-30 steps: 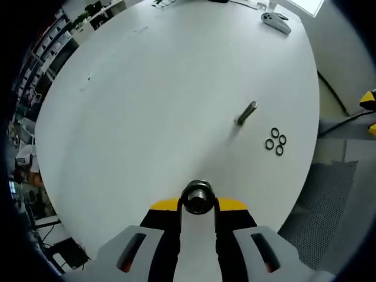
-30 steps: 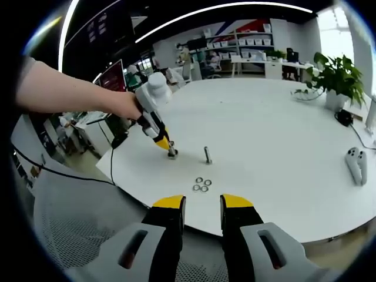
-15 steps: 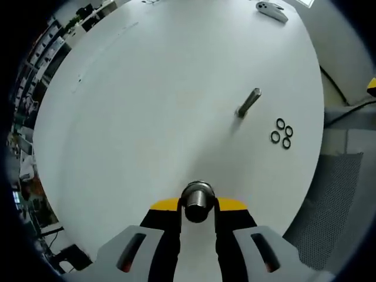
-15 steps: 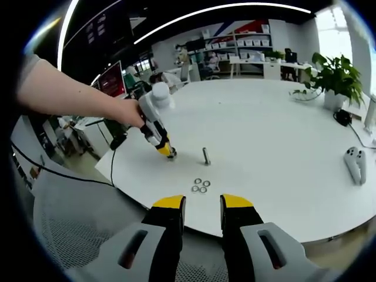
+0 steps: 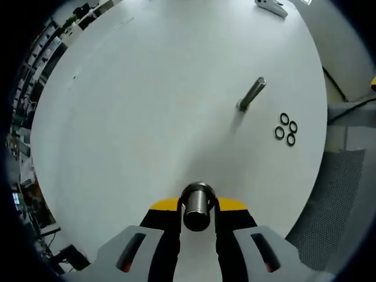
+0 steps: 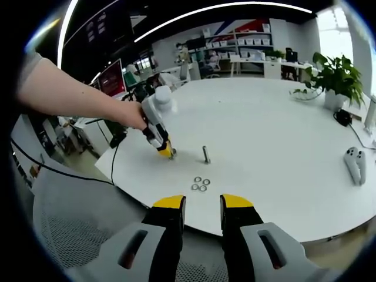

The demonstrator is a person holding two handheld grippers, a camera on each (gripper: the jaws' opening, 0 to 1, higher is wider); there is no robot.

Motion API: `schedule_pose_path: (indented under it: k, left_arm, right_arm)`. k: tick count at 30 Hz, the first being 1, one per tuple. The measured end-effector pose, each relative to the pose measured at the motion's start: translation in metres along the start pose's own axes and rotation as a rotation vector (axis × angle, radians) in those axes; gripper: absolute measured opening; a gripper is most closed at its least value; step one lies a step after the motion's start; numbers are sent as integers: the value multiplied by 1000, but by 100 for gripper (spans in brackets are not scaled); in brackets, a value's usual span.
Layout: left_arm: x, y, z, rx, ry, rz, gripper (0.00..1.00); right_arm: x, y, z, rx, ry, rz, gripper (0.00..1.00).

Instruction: Place the washer onto the threaded stud by aligning its center hole with the stud, sliding it down to the base, and recovering from edge contact or off-axis alignment until the washer reaches the visible bottom stop.

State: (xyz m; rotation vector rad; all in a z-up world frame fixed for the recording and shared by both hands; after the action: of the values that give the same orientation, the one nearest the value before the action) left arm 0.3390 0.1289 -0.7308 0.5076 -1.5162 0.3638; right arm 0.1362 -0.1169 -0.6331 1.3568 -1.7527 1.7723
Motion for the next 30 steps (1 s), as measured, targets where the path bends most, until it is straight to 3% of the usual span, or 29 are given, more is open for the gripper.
schedule_pose_path:
  k: [11, 14, 21, 24, 28, 29, 30]
  left_arm:
    - [-2, 3, -2, -6, 12, 25, 21]
    - [0, 4, -1, -8, -3, 62, 23]
    - [11, 13, -5, 69, 0, 137, 26]
    - [16, 23, -9, 97, -29, 197, 26]
    - [21, 39, -7, 210, -21, 276, 28]
    - [23, 44, -4, 271, -1, 336, 27]
    - [23, 46, -3, 283, 10, 353, 26]
  right_arm:
    - [-1, 0, 0, 4, 0, -11, 25]
    - [-1, 1, 0, 4, 0, -12, 25]
    - [-1, 0, 0, 7, 0, -10, 25]
    - [-2, 1, -1, 14, -3, -23, 25]
    - [0, 0, 0, 8, -1, -8, 25]
    - [-1, 0, 0, 11, -2, -10, 25]
    - [-1, 0, -1, 12, -3, -10, 25]
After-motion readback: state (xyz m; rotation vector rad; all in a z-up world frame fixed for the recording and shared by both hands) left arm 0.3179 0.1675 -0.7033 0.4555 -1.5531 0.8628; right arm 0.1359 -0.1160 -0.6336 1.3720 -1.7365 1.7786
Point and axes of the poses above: the point that each gripper's makers call its tool centre point, and the gripper's own axes: x roughly backward along the fingers, z roughly to its right, y roughly out of its underside, the point moved 9 cm from there along x, roughly backward along the fingers, and after that the axes turned 12 degrees about -z, right-handed, at the moved point
